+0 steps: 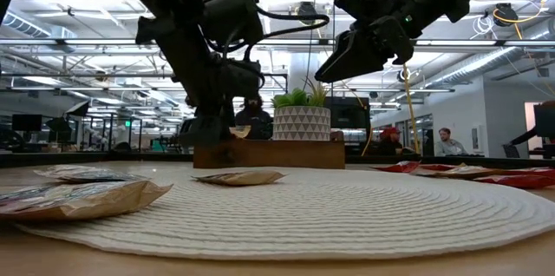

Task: Pick & Place Tea
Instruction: Put the mango tea bag into the wooden organizer

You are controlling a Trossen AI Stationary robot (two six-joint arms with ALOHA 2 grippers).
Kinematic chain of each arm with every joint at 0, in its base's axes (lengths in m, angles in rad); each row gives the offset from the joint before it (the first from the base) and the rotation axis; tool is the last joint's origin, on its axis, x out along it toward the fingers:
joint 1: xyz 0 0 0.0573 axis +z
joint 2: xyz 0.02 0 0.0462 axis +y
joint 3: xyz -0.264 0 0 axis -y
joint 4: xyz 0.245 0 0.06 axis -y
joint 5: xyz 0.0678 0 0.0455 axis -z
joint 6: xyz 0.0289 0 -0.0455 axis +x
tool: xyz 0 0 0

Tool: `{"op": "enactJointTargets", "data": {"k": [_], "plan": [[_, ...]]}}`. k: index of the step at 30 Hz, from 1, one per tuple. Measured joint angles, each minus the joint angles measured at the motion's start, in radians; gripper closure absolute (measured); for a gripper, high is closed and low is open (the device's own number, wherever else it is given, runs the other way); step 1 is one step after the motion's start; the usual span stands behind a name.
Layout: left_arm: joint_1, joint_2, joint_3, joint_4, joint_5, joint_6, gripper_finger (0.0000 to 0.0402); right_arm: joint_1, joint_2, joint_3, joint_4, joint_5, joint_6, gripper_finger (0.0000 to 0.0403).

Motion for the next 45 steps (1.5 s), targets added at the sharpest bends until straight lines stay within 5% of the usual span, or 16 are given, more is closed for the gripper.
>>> {"op": "enactJointTargets", "data": {"k": [15, 23, 31, 37, 45], "plan": [[-0.037, -0.007, 0.002, 0.018, -0.102, 0.070, 0.0195, 0.000, 0.000, 0.000, 0.000, 0.000, 0.000, 0.0206], [-0.041, -0.209, 0.011, 0.018, -0.146, 0.083, 0.0228, -0.001, 0.000, 0.000, -0.005, 0.000, 0.000, 0.0206], [0.083, -0.415, 0.011, -0.120, 0.205, -0.092, 0.0382, -0.002, 0.000, 0.000, -0.011, 0.003, 0.000, 0.0206], [0.162, -0.357, 0.010, -0.205, 0.436, -0.197, 0.0398, -0.017, 0.000, 0.000, -0.010, 0.005, 0.001, 0.0206], [0.207, -0.210, 0.136, -0.270, 0.578, -0.180, 0.0399, -0.034, 0.000, 0.000, 0.003, 0.003, 0.007, 0.0206]]}}
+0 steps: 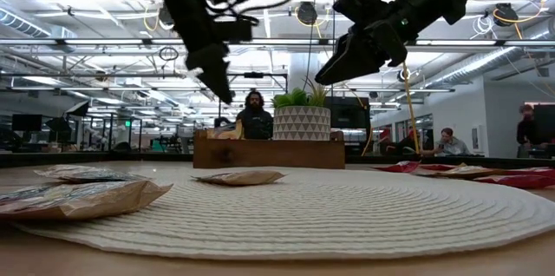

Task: Pick & Place Tea
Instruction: Put the mango tea bag into the wooden organizer

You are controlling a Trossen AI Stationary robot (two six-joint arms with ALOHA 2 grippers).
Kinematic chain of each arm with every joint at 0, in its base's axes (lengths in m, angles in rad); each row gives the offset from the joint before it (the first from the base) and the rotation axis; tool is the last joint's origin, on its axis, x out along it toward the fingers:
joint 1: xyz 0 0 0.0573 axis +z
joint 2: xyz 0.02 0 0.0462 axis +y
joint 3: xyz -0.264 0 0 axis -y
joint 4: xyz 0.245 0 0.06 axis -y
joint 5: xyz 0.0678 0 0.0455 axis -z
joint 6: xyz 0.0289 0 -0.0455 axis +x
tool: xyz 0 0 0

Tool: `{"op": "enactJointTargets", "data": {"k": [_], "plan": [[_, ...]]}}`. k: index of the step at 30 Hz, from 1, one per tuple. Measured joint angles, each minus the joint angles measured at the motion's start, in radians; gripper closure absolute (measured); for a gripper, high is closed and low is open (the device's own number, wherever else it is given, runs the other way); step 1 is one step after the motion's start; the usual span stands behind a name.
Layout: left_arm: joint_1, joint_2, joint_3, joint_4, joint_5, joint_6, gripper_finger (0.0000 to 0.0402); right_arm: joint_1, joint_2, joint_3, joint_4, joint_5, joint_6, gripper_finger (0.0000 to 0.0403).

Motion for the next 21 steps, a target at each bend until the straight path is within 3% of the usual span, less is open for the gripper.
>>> {"op": "enactJointTargets", "data": {"k": [4, 10, 15, 21], "plan": [[0.017, 0.087, 0.089, -0.085, 0.058, -0.002, 0.0400, 0.000, 0.000, 0.000, 0.005, -0.001, -0.003, 0.0206], [0.021, 0.166, 0.112, -0.163, 0.063, -0.023, 0.0400, 0.000, 0.000, 0.000, -0.006, -0.002, -0.009, 0.0206], [0.021, 0.174, 0.113, -0.177, 0.116, -0.059, 0.0401, 0.000, 0.000, 0.000, -0.018, -0.002, -0.011, 0.0206], [0.023, 0.175, 0.113, -0.170, 0.096, -0.062, 0.0401, 0.000, 0.000, 0.000, -0.018, -0.002, -0.010, 0.0206]]}}
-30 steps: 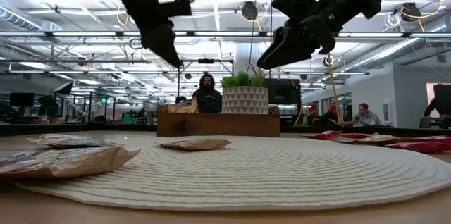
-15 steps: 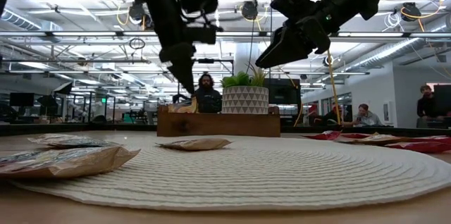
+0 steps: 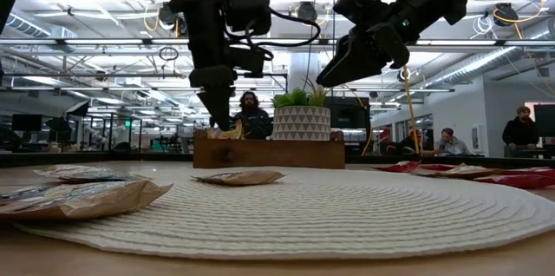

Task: Pick & Place Tea
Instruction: Put the mango tea bag into the wooden organizer

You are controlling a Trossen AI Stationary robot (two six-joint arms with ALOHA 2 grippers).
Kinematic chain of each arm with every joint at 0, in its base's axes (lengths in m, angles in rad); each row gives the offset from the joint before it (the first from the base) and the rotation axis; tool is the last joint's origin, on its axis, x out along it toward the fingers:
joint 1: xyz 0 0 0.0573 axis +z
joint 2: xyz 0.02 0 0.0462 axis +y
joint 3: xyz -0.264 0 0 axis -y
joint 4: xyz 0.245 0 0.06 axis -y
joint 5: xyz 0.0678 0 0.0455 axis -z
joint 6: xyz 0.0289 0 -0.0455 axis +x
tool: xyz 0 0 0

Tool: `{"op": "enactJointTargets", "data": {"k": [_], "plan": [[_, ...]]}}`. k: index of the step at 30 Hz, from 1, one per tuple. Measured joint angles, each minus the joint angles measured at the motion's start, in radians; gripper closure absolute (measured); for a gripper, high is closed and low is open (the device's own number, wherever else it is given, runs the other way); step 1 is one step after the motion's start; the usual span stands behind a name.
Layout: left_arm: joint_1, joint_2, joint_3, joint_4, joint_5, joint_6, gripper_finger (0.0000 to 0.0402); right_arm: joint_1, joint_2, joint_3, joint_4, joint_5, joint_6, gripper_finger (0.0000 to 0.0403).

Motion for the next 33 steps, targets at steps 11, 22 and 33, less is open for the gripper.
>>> {"op": "enactJointTargets", "data": {"k": [11, 22, 33], "plan": [[0.006, 0.007, -0.010, 0.023, 0.009, -0.005, 0.0401, 0.000, 0.000, 0.000, -0.003, 0.000, 0.000, 0.0206], [0.025, 0.127, -0.010, 0.067, 0.025, 0.012, 0.0401, 0.000, 0.000, 0.000, -0.007, -0.001, 0.000, 0.0206], [0.017, 0.128, -0.011, 0.063, -0.052, 0.007, 0.0400, 0.000, 0.000, -0.054, 0.051, 0.000, 0.001, 0.0206]]}}
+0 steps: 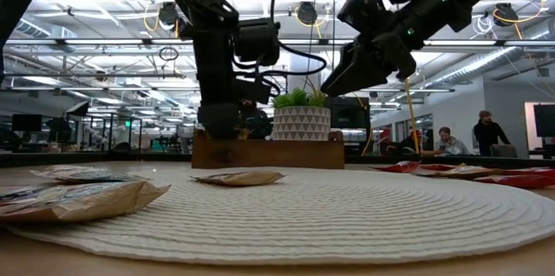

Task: Pick & Place Tea
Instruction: Put the mango tea bag into the wooden organizer

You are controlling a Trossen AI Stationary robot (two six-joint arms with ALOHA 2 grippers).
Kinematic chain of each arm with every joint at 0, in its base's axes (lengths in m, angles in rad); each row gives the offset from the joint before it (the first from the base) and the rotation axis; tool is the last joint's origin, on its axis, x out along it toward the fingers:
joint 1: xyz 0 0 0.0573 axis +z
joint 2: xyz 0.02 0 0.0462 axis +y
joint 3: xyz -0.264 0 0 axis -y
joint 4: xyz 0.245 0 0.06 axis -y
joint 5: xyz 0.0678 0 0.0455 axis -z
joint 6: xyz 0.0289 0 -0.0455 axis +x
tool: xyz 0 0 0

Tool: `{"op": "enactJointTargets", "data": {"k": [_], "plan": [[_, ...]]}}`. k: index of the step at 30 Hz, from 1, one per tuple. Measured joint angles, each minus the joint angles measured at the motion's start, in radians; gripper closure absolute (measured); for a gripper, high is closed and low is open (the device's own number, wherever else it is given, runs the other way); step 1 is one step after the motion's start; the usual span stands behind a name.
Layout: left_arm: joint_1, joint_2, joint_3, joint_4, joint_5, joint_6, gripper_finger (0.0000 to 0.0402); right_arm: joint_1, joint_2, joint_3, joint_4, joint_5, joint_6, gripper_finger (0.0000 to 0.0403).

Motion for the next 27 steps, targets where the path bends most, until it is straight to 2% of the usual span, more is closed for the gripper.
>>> {"op": "enactJointTargets", "data": {"k": [6, 13, 22, 27], "plan": [[-0.017, -0.003, -0.001, -0.002, -0.140, -0.003, 0.0399, 0.000, 0.000, -0.006, 0.011, 0.000, -0.001, 0.0206], [-0.028, -0.003, -0.001, 0.021, -0.158, -0.001, 0.0397, 0.000, 0.000, -0.006, 0.011, 0.000, -0.001, 0.0206], [-0.047, -0.005, -0.001, 0.027, -0.294, 0.024, 0.0397, 0.000, 0.000, -0.007, 0.010, 0.000, 0.002, 0.0206], [-0.049, -0.005, -0.001, 0.029, -0.300, 0.017, 0.0394, 0.000, 0.000, -0.007, 0.010, 0.000, 0.002, 0.0206]]}}
